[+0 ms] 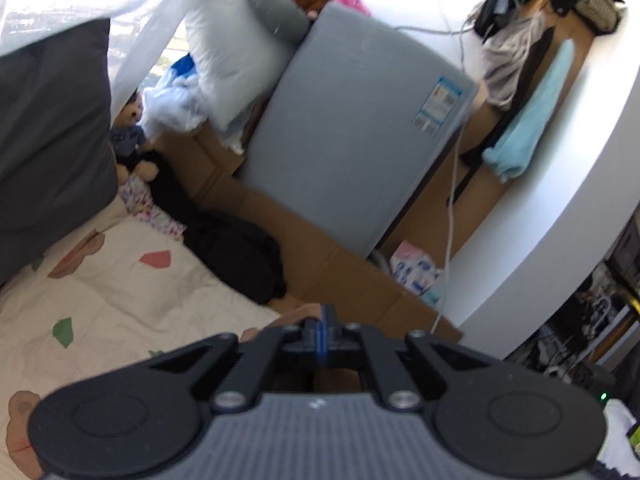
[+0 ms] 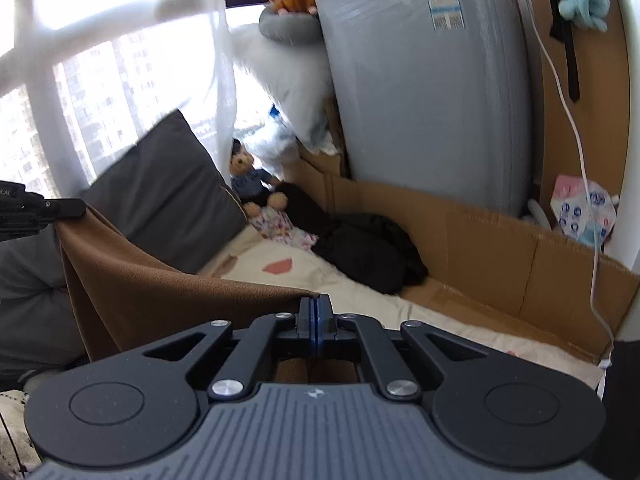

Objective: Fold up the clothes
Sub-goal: 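Lift the brown garment up with both tools to hang it open, then lower the brown garment onto the duvet with both tools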

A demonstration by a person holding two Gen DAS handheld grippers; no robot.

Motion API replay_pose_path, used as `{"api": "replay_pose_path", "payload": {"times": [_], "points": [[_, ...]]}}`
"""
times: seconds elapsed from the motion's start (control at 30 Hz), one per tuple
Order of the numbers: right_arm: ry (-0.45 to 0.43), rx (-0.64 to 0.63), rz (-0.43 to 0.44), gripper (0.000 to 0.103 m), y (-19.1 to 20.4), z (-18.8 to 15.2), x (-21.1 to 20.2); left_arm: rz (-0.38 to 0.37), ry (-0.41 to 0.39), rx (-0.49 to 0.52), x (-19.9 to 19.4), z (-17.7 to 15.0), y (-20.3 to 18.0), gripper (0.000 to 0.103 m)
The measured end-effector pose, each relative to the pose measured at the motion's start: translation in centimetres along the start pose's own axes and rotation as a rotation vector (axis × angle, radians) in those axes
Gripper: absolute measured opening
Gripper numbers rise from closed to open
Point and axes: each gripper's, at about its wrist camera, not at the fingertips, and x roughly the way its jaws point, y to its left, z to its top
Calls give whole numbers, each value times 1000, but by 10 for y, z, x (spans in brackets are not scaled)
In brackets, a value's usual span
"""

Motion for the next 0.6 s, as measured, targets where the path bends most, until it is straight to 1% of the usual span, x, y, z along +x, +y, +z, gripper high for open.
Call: {"api": "replay_pose_path", "payload": {"times": [0.1,0.33,0.4,0.6], "points": [[44,12,-8,1,-12,-10,25,40,44,-5,27,-6,19,0],[134,26,-20,1,-28,-34,70,83,118,-11,89,-15,53,0],[152,36,-24,1,-34,-39,81,95,140,-21,103,-17,58,0],[190,73,-47,1,-54,-49,112,111,193,0,149,-20,60,1]]}}
